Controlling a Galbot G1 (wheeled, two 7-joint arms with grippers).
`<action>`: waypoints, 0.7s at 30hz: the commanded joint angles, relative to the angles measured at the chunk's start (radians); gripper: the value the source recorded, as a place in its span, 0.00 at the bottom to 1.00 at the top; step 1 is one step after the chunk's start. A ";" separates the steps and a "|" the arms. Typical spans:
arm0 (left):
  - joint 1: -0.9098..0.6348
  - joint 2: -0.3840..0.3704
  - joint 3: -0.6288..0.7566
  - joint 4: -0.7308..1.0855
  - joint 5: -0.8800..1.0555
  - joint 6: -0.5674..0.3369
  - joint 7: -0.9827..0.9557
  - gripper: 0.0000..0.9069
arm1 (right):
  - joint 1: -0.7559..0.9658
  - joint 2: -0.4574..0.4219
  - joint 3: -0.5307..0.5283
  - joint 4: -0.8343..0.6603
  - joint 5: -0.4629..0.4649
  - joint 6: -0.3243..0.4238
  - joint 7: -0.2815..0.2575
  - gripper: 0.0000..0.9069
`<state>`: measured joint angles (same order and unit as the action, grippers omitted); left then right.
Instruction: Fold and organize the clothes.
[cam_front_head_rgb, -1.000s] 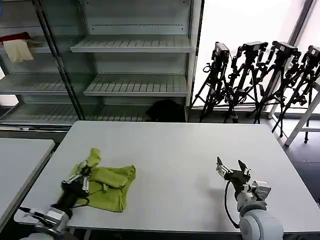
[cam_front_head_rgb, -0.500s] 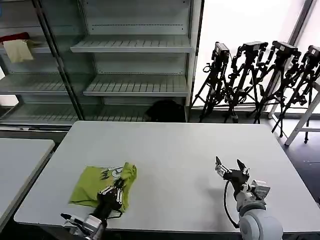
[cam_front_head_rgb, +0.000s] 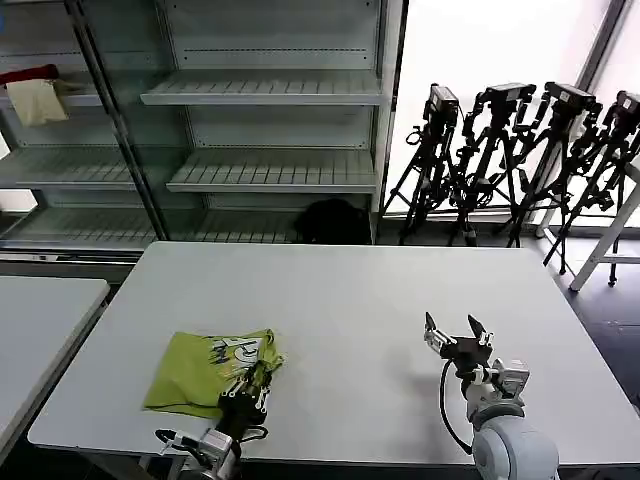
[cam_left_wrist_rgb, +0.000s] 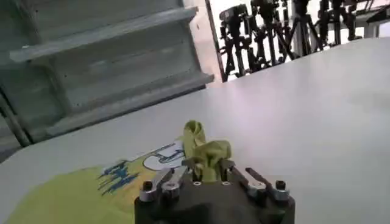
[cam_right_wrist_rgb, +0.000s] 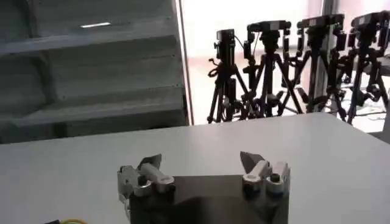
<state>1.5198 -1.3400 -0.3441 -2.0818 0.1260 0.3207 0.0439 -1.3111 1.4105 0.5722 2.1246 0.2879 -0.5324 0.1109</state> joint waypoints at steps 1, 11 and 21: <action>-0.004 -0.028 0.082 -0.022 -0.083 0.012 -0.033 1.00 | -0.008 -0.004 -0.003 0.001 -0.018 0.004 0.000 1.00; 0.007 0.076 -0.262 -0.225 -0.374 -0.022 0.010 1.00 | -0.018 -0.012 0.005 0.006 -0.016 0.007 -0.002 1.00; 0.042 0.259 -0.678 -0.026 -0.629 0.047 0.050 1.00 | 0.025 -0.034 -0.043 -0.032 -0.044 0.037 -0.024 1.00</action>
<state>1.5439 -1.2373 -0.6260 -2.2017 -0.1940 0.3202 0.0647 -1.3119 1.3858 0.5614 2.1166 0.2621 -0.5127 0.0976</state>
